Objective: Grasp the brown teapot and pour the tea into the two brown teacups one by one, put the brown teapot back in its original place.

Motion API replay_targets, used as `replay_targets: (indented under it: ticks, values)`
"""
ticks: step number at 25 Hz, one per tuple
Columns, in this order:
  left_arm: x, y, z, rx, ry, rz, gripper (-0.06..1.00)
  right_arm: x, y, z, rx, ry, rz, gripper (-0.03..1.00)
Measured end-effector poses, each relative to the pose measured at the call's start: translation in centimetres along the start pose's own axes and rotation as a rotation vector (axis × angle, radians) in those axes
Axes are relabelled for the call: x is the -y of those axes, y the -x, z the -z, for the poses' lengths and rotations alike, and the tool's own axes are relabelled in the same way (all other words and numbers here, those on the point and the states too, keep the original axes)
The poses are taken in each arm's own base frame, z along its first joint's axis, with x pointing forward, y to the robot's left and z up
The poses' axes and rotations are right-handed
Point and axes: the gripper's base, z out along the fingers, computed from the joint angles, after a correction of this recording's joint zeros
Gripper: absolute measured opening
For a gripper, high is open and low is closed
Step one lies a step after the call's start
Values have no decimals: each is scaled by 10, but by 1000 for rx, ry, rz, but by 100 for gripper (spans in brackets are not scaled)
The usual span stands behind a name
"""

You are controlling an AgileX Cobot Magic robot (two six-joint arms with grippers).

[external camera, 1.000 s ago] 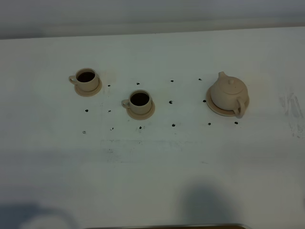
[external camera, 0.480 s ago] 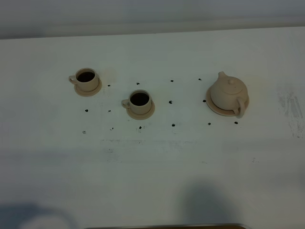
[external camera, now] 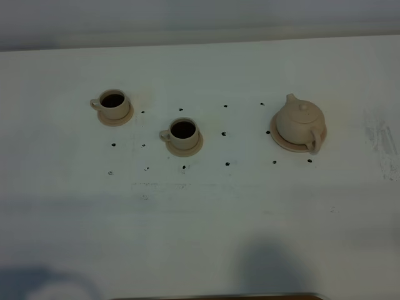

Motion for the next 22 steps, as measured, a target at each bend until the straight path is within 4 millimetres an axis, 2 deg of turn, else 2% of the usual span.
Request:
replay_targets:
  ticks: [22]
  values:
    - [0, 0, 0, 0, 0, 0, 31, 0, 0, 0, 0, 0, 1, 23]
